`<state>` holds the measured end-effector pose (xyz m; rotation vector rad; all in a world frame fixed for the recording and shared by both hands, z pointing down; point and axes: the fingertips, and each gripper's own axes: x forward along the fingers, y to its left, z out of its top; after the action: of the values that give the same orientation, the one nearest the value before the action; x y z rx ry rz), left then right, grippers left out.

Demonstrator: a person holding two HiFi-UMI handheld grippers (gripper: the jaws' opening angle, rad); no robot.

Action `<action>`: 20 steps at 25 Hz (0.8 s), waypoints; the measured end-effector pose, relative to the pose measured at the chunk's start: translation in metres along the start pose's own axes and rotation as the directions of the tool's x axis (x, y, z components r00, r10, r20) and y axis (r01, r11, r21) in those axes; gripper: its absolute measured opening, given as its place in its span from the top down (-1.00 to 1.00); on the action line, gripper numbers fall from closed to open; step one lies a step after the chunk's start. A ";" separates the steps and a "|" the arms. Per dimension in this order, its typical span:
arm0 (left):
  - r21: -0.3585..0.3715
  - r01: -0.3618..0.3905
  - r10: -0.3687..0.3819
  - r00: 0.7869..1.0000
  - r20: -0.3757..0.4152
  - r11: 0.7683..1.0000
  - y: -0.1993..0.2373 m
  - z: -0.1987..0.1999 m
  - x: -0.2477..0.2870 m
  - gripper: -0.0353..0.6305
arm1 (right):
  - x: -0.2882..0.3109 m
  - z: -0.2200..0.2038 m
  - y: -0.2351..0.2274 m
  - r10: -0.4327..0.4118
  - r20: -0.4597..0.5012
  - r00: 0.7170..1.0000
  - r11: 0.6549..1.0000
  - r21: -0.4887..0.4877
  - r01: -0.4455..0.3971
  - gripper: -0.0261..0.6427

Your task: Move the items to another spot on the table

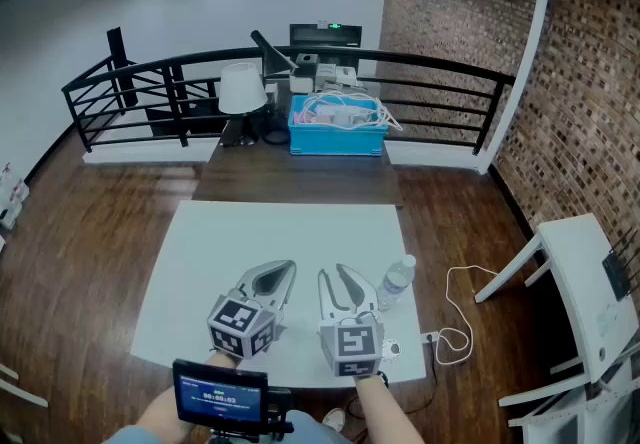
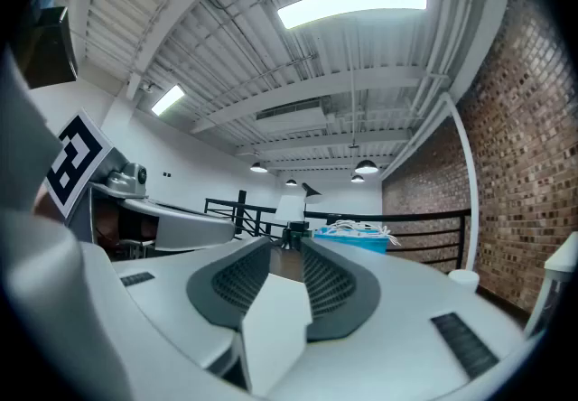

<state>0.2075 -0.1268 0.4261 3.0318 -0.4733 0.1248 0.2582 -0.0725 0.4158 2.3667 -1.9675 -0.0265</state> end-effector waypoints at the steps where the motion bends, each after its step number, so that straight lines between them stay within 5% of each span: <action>1: -0.004 0.004 -0.004 1.000 0.002 1.000 -0.004 0.001 0.004 0.86 | -0.005 -0.003 -0.010 -0.019 -0.004 1.000 1.000 0.001 0.019 0.52; 12: -0.004 0.115 -0.115 0.993 -0.003 0.993 -0.084 -0.015 0.058 0.86 | -0.051 -0.048 -0.108 -0.210 -0.050 0.976 0.978 -0.015 0.209 0.24; 20: -0.004 0.123 -0.123 0.991 -0.042 0.992 -0.117 -0.030 0.084 0.86 | -0.048 -0.080 -0.154 -0.229 -0.106 0.968 0.971 0.041 0.234 -0.08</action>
<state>0.3211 -0.0382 0.4569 3.0401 -0.2817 0.1808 0.4044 0.0056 0.4849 2.5643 -1.6596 0.1324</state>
